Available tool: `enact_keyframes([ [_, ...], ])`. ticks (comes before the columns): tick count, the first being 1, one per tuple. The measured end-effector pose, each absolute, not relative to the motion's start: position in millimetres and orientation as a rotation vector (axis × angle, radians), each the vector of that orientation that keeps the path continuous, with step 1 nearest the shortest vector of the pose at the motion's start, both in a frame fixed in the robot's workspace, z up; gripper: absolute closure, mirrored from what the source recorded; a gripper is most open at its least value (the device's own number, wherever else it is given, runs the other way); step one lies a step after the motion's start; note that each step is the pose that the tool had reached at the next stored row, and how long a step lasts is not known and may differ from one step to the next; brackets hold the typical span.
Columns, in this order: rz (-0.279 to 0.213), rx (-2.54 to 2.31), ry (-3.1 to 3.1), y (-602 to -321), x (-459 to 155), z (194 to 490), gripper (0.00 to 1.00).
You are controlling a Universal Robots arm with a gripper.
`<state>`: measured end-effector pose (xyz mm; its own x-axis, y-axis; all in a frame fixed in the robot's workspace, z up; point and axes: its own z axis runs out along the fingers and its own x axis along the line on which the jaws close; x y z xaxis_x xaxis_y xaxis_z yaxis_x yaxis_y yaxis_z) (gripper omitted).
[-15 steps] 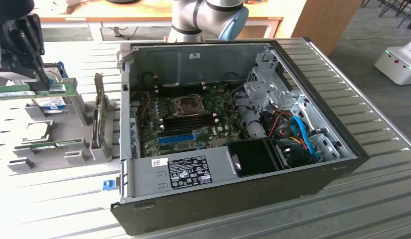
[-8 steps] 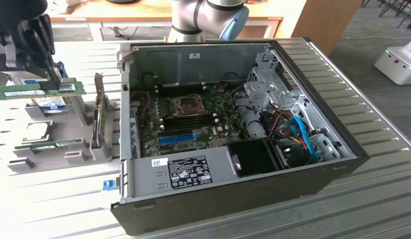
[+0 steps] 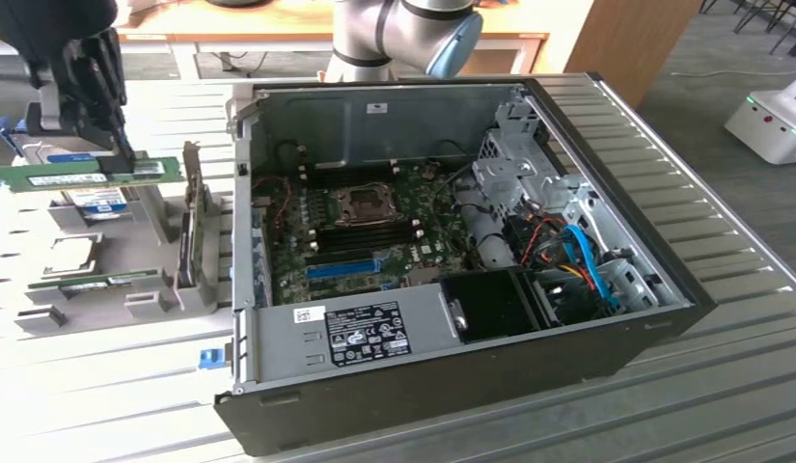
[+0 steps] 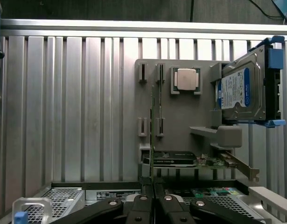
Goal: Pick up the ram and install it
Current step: 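Pick up the ram and move it above insertion slot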
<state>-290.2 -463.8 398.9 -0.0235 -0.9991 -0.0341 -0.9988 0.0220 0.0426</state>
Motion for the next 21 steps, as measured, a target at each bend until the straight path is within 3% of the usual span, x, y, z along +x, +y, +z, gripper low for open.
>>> enact_keyframes([
  [21, -0.086, 2.191, -2.242, -464, -242, 399, 0.88],
])
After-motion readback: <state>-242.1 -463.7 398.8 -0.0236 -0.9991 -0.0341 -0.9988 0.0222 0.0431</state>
